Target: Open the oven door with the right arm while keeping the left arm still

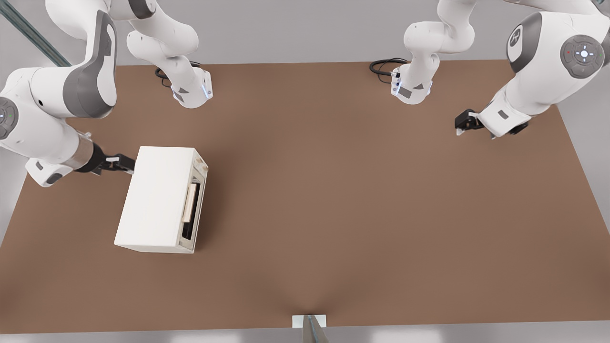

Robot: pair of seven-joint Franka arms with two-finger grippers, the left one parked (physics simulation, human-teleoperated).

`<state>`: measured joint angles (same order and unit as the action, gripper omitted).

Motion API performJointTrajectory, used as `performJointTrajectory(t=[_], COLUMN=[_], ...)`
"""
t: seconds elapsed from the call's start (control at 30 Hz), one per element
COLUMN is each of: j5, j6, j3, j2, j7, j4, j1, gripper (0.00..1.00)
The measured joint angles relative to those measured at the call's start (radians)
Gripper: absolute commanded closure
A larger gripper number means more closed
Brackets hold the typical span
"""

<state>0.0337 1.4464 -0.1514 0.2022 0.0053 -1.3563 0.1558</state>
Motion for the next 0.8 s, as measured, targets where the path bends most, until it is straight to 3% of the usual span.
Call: performJointTrajectory(t=[0.1,0.13,0.17,0.3,0.57,0.8], j5=[-0.003,-0.004,-0.003,-0.113,-0.382,-0.445], j6=[0.019,0.018,0.017,0.016,-0.066,-0.134], j3=[0.003,0.004,0.002,-0.023,-0.07,-0.066], j2=[0.031,0.088,0.165,0.47,0.542,0.6], j7=[0.002,0.002,0.005,0.089,0.327,0.555], j4=[-0.006,0.001,0.037,0.287,0.258,0.267], j1=[0.003,0.023,0.062,0.259,0.4,0.419], gripper=[0.0,0.28,0.79,0.79,0.79,0.79])
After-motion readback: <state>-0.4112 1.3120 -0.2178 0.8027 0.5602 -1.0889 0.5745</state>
